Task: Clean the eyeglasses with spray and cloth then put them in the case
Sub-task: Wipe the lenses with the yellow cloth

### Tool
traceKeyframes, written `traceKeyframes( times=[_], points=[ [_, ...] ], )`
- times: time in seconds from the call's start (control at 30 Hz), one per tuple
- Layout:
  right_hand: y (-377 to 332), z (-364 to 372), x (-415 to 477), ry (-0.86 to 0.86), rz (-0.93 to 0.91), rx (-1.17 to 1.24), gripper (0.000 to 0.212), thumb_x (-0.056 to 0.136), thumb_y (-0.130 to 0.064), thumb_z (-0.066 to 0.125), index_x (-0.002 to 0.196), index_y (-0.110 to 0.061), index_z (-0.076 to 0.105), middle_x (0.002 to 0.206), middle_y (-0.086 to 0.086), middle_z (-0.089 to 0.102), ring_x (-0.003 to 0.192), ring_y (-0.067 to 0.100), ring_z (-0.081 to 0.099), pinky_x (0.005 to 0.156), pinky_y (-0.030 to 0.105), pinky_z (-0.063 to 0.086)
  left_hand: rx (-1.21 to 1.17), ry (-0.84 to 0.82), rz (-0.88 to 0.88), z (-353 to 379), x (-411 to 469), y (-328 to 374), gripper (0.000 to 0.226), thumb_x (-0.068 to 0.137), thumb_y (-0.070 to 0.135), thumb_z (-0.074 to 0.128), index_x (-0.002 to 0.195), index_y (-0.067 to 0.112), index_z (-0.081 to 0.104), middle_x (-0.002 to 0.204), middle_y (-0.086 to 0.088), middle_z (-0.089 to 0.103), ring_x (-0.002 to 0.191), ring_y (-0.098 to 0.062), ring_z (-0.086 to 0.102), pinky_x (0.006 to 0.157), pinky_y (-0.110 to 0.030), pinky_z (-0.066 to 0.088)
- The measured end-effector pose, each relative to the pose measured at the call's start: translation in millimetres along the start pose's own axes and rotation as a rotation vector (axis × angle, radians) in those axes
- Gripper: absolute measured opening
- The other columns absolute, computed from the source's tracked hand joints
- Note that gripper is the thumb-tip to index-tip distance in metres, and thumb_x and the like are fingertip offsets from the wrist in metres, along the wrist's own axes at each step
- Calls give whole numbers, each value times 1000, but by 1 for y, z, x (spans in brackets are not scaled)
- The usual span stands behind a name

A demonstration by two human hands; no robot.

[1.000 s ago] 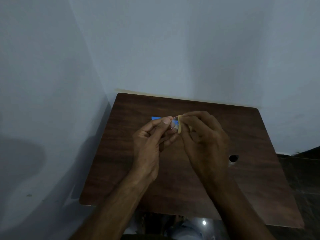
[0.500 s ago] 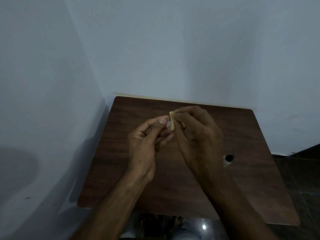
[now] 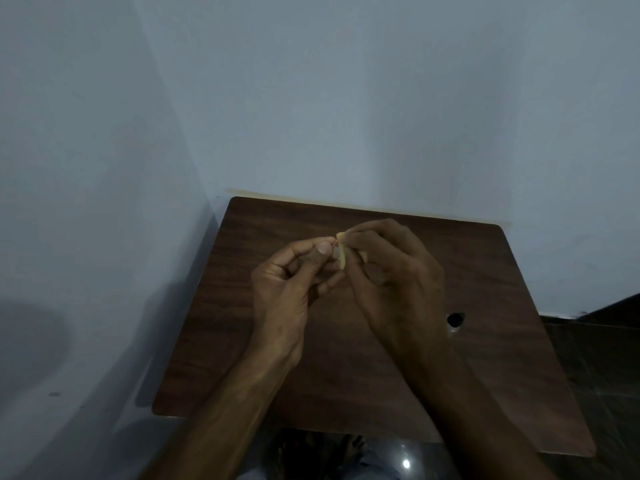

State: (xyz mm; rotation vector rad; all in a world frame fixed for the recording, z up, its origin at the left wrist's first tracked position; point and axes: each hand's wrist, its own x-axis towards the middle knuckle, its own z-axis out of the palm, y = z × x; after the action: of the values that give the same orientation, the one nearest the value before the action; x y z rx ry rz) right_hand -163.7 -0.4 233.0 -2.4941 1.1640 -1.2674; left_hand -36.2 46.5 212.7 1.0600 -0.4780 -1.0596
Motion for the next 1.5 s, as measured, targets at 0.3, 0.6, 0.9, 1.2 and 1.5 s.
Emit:
traceKeyframes(
  times=[0.3, 0.6, 0.9, 1.2, 1.5],
  points=[
    [-3, 3, -4, 27, 37, 54, 7, 90, -9, 78, 96, -13, 77, 103, -2, 72, 92, 17, 67, 74, 38, 56, -9, 16, 13, 3, -5, -3, 13, 96, 10, 69, 98, 13, 82, 93, -13, 77, 84, -23, 72, 70, -31, 62],
    [0, 5, -13, 4, 37, -11, 11, 85, -7, 81, 92, -13, 76, 103, -1, 71, 91, 17, 66, 72, 37, 55, -62, 76, -14, 1, 2, -2, 14, 95, 11, 70, 105, 11, 80, 97, -10, 81, 83, -17, 76, 72, -28, 64],
    [1, 4, -8, -42, 33, -53, 11, 85, -7, 79, 94, -12, 75, 105, 2, 70, 91, 19, 65, 72, 37, 55, -77, 80, -18, -2, 8, 1, 14, 96, 9, 69, 107, 8, 78, 99, -9, 81, 86, -17, 77, 72, -27, 65],
    [-6, 11, 2, -20, 4, -41, 13, 87, -5, 77, 96, -13, 76, 107, -1, 71, 92, 19, 65, 72, 37, 56, -58, 74, 17, -5, 11, 2, 15, 97, 10, 69, 108, 6, 78, 98, -11, 80, 88, -19, 77, 71, -27, 64],
    [-11, 16, 4, -61, -7, 6, 14, 85, -10, 78, 98, -14, 76, 108, -1, 71, 93, 15, 66, 78, 29, 56, -11, 94, 39, -6, 14, 1, 15, 97, 11, 69, 108, 8, 79, 99, -10, 81, 90, -21, 76, 70, -30, 62]
  ],
)
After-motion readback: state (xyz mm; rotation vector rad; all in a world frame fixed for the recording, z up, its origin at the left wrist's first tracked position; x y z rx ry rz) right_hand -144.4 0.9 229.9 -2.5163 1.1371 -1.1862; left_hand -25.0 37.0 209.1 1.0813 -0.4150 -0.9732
